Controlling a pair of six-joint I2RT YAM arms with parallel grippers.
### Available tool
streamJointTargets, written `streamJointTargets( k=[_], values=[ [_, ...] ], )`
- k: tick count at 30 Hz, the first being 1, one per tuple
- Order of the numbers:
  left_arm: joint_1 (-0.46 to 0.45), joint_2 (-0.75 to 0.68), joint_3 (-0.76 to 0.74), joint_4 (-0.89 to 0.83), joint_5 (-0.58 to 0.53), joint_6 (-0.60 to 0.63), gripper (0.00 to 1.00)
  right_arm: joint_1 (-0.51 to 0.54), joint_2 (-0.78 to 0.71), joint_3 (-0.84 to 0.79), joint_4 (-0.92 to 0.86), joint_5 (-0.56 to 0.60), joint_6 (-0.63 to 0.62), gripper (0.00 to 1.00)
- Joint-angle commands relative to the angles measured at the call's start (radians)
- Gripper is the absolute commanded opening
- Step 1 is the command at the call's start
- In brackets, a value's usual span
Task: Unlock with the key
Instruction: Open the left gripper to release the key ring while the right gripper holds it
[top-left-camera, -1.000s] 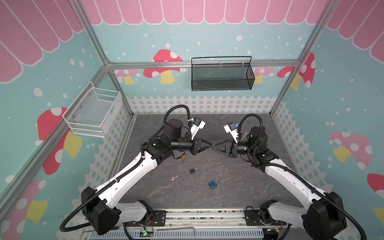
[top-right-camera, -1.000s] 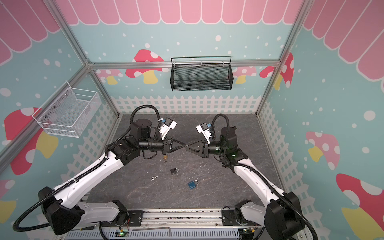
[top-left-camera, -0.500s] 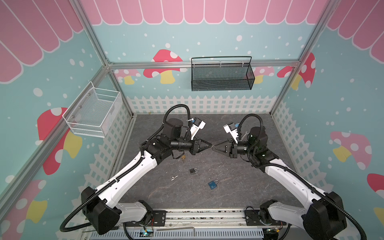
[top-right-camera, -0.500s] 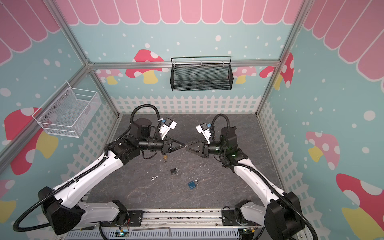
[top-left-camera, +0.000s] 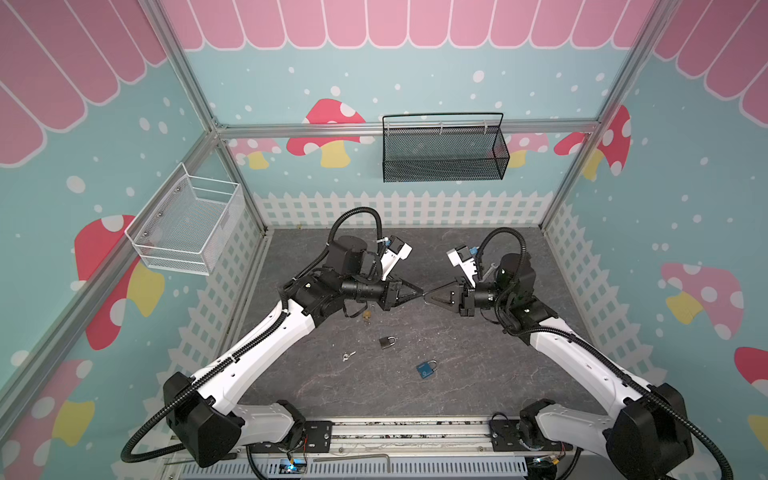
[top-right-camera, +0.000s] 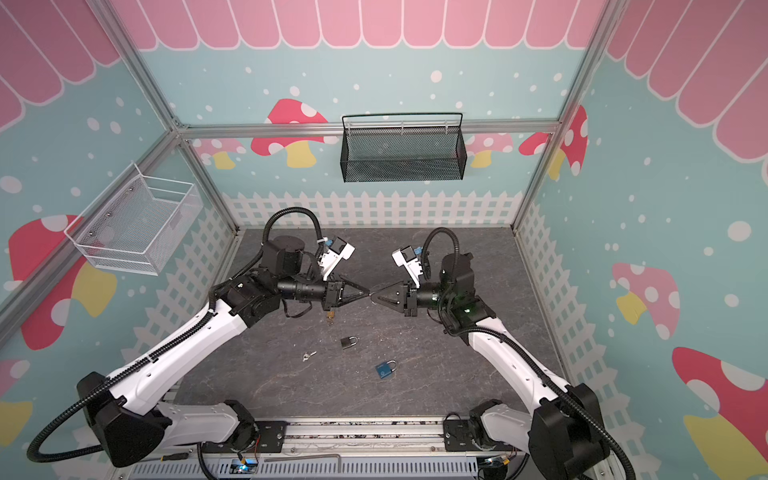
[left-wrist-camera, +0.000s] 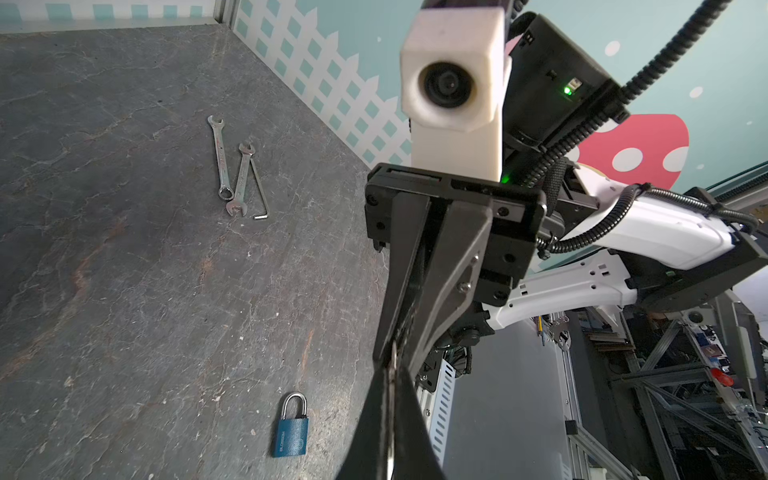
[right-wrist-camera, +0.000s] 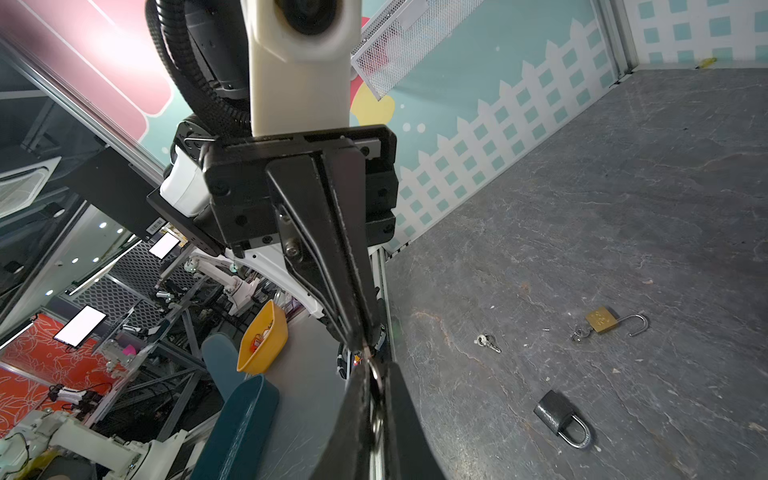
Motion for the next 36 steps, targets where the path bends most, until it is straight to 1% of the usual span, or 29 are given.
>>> streamJointTargets(
  k=[1,6,11,13,15,17,20,23,26,30,34,36],
  values=[
    [0.011,0.01,0.033,-0.02,0.01,0.03,0.0,-0.005,0.002,0.012,0.008,-0.024,-0.023,0.08],
    [0.011,0.02,0.038,-0.02,0.004,0.025,0.0,-0.005,-0.001,0.019,0.009,-0.025,-0.032,0.0],
    [0.015,0.017,0.044,-0.02,-0.032,0.011,0.01,-0.005,-0.004,0.015,-0.012,-0.007,-0.039,0.0],
    [0.022,0.015,0.043,-0.019,-0.048,0.0,0.12,-0.008,-0.007,0.012,-0.041,0.01,-0.048,0.0],
    [0.031,0.009,0.034,-0.008,-0.058,-0.02,0.26,-0.021,-0.013,0.007,-0.101,0.062,-0.068,0.0],
    [0.036,-0.002,0.007,0.021,-0.077,-0.046,0.35,-0.041,-0.023,-0.019,-0.121,0.102,-0.062,0.0],
    [0.036,-0.029,-0.053,0.056,-0.14,-0.082,0.43,-0.07,-0.046,-0.069,-0.14,0.14,-0.04,0.0],
    [0.024,-0.053,-0.129,0.091,-0.217,-0.133,0.48,-0.101,-0.086,-0.125,-0.19,0.21,-0.03,0.0],
    [-0.024,-0.077,-0.188,0.074,-0.327,-0.128,0.52,-0.15,-0.126,-0.174,-0.27,0.28,-0.031,0.0],
    [-0.164,-0.071,-0.24,0.053,-0.469,-0.093,0.57,-0.211,-0.168,-0.255,-0.321,0.303,-0.012,0.0],
    [-0.255,-0.022,-0.276,0.039,-0.524,-0.126,0.6,-0.264,-0.208,-0.33,-0.354,0.327,0.003,0.0],
    [-0.309,0.007,-0.289,0.037,-0.552,-0.122,0.63,-0.287,-0.226,-0.353,-0.366,0.348,0.003,0.0]
  ],
)
